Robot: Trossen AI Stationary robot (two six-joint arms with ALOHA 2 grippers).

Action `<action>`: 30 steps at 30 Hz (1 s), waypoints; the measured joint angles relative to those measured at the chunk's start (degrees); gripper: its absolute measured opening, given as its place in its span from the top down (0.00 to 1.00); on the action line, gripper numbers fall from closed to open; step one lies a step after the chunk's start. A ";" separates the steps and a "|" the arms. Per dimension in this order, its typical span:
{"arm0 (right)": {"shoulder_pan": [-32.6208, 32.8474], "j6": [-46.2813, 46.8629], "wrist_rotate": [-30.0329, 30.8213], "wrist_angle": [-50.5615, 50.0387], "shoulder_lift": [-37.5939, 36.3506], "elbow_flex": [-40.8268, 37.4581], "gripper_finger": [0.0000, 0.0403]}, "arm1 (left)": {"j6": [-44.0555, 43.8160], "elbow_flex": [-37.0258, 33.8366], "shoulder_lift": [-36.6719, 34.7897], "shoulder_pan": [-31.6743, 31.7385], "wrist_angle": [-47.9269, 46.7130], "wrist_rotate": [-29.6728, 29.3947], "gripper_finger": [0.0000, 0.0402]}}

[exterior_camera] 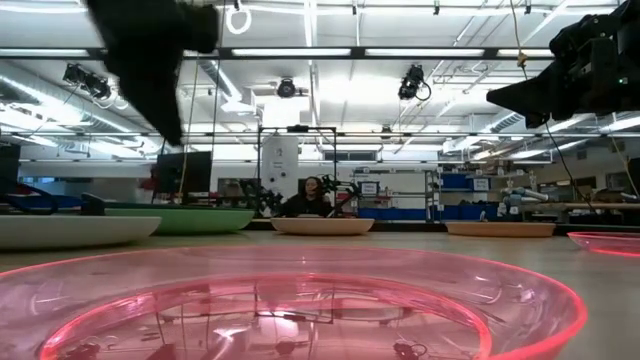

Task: Stack plastic plates
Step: Stack the blue plate on top of the pink plate

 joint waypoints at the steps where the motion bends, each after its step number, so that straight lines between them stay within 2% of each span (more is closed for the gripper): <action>1: 0.00 0.00 0.00 -0.02 -0.04 0.00 0.94 | -3.07 0.00 0.08 -3.54 0.29 -0.58 0.68; 7: 0.00 -0.01 0.00 0.87 0.24 0.00 0.94 | -19.63 -2.41 2.40 -21.52 -0.08 -8.78 0.68; 10: 0.00 0.00 -0.02 1.26 0.33 0.00 0.94 | -23.70 -4.41 3.74 -26.44 -0.29 -14.55 0.68; 12: 0.00 -0.01 0.04 1.33 0.37 0.00 0.94 | -25.02 -5.88 4.72 -28.18 -0.17 -15.97 0.68; 19: 0.00 0.00 0.00 1.65 0.37 0.00 0.94 | -26.27 -11.19 8.68 -29.35 2.91 -16.17 0.68; 30: 0.00 0.01 -0.02 2.21 0.37 0.00 0.94 | -26.92 -15.63 10.27 -25.26 7.27 -14.85 0.69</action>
